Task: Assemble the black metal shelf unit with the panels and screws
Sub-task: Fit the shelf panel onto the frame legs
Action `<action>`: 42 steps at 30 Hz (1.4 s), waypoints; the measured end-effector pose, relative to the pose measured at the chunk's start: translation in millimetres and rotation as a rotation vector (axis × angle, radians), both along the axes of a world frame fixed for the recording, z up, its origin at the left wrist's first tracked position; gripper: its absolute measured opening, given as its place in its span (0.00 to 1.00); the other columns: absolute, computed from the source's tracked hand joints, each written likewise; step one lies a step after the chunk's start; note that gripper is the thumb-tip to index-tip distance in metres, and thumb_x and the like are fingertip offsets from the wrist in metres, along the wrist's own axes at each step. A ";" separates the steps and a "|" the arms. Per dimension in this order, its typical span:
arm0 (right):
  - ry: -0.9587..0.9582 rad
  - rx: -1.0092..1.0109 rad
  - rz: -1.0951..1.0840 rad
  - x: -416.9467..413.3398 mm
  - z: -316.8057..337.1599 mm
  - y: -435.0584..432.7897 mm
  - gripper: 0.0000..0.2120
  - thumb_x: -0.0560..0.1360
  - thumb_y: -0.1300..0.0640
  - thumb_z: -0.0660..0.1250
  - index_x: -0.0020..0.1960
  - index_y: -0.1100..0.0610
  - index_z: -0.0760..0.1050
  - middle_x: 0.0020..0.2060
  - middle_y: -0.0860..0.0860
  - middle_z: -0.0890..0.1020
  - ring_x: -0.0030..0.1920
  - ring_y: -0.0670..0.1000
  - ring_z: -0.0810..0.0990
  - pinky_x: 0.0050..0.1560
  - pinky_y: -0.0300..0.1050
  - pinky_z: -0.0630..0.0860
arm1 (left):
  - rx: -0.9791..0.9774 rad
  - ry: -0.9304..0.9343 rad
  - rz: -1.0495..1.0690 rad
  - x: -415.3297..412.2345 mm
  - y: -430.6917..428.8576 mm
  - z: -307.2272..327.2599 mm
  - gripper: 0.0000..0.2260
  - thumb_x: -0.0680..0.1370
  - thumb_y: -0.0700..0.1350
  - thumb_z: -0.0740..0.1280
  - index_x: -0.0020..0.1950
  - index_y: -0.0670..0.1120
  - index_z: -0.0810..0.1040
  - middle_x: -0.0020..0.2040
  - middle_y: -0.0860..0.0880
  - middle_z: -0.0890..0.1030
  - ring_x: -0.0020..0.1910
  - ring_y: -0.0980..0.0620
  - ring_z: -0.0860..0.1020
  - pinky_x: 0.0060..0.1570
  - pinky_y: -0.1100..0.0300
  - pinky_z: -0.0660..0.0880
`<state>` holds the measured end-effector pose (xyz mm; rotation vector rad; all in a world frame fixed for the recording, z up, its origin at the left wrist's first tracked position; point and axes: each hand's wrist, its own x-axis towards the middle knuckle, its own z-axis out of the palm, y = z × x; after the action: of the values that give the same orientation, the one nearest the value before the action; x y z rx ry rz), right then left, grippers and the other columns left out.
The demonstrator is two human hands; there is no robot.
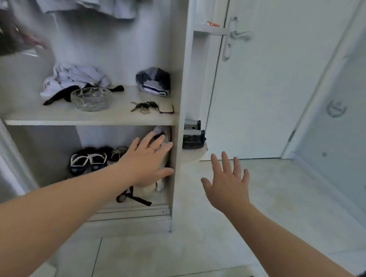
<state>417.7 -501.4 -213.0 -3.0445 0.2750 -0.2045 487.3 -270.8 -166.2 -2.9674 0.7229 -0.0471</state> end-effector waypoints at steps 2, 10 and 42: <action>-0.022 -0.007 -0.039 -33.5 -1.3 -19.8 0.35 0.83 0.37 0.51 0.82 0.46 0.39 0.82 0.48 0.40 0.81 0.59 0.40 0.78 0.65 0.45 | -0.032 -0.013 0.000 -25.8 -14.8 -2.6 0.37 0.79 0.71 0.50 0.81 0.57 0.39 0.82 0.51 0.38 0.79 0.47 0.34 0.77 0.41 0.41; -0.098 0.051 -0.166 -244.0 53.8 -91.4 0.34 0.83 0.37 0.50 0.82 0.46 0.39 0.82 0.49 0.39 0.81 0.60 0.39 0.78 0.65 0.41 | -0.198 0.057 -0.135 -192.1 -104.0 25.0 0.36 0.80 0.69 0.52 0.81 0.58 0.41 0.82 0.54 0.40 0.80 0.48 0.37 0.77 0.43 0.42; -0.328 0.815 -0.834 -474.2 -45.2 -341.4 0.26 0.81 0.50 0.64 0.75 0.51 0.59 0.56 0.51 0.75 0.48 0.56 0.78 0.45 0.52 0.76 | -0.665 0.563 -0.142 -247.6 -491.9 -58.4 0.34 0.79 0.55 0.67 0.79 0.47 0.55 0.62 0.52 0.69 0.56 0.50 0.71 0.55 0.55 0.68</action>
<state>-56.5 -842.8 -258.3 -1.9126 1.2206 -0.4771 239.8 -762.7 -224.6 -3.5815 1.1701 0.6981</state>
